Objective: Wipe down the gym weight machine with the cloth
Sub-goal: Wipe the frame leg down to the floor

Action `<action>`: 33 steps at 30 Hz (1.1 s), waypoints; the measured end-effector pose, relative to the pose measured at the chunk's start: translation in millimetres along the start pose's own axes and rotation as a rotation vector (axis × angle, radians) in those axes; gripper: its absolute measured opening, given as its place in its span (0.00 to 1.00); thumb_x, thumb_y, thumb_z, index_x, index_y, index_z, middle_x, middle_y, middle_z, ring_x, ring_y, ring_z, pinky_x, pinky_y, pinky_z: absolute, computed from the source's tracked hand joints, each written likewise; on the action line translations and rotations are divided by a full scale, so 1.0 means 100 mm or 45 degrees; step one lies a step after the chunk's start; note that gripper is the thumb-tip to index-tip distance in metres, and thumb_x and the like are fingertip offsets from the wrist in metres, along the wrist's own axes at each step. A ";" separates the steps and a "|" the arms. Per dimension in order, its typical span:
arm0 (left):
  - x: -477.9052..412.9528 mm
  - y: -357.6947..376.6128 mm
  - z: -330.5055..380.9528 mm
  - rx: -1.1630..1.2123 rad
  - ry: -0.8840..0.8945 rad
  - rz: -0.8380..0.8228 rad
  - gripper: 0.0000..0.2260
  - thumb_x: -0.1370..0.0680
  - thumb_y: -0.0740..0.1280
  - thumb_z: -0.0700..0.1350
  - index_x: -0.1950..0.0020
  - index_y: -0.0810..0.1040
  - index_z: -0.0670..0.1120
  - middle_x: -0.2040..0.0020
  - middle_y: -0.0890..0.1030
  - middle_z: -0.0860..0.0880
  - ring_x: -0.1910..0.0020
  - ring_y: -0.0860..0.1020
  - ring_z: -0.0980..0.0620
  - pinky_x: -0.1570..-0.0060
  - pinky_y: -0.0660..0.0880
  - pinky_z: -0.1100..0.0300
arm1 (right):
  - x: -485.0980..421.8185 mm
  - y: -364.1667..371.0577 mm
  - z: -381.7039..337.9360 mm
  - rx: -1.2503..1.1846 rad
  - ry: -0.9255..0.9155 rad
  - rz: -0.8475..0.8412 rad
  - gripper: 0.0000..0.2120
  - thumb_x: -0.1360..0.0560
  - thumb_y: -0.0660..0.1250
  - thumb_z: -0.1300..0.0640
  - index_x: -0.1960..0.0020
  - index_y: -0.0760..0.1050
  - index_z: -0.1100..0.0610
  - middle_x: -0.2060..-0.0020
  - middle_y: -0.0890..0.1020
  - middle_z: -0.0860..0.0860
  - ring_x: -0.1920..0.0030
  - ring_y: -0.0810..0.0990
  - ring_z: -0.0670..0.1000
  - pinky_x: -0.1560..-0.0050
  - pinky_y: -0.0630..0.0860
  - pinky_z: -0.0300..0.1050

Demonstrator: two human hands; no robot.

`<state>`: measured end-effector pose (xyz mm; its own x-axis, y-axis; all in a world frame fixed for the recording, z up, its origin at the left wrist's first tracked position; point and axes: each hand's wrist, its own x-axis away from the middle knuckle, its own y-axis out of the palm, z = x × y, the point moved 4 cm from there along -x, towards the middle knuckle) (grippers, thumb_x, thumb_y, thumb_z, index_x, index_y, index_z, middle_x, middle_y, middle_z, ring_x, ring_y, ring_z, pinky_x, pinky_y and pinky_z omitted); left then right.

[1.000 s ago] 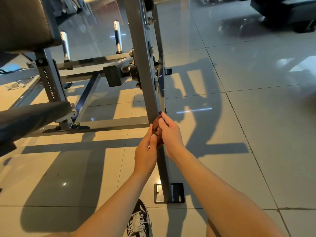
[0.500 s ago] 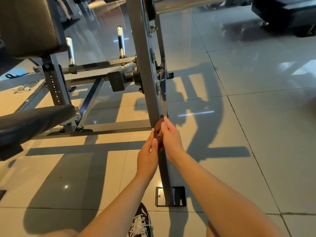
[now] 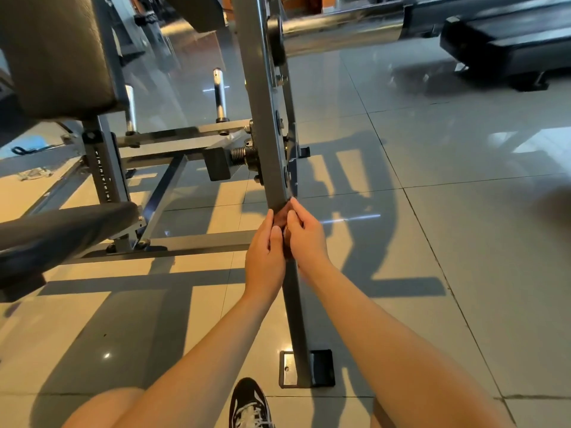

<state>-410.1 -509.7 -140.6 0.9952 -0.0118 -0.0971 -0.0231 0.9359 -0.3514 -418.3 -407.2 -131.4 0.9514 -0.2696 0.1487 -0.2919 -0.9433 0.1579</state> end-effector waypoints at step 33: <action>0.13 -1.31 4.55 0.370 -0.724 -0.350 0.12 0.15 0.61 0.51 0.41 0.80 0.47 0.47 0.84 0.43 0.46 0.83 0.45 0.53 0.82 0.56 | 1.40 0.03 -4.52 0.024 0.510 0.267 0.13 0.15 0.58 0.55 0.37 0.77 0.42 0.41 0.78 0.50 0.42 0.78 0.53 0.44 0.83 0.54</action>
<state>-350.6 -472.7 328.0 0.8583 -0.1504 0.4906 0.1845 0.9826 -0.0217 -330.7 -360.2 331.5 0.7578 -0.3625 0.5425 -0.4690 -0.8807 0.0666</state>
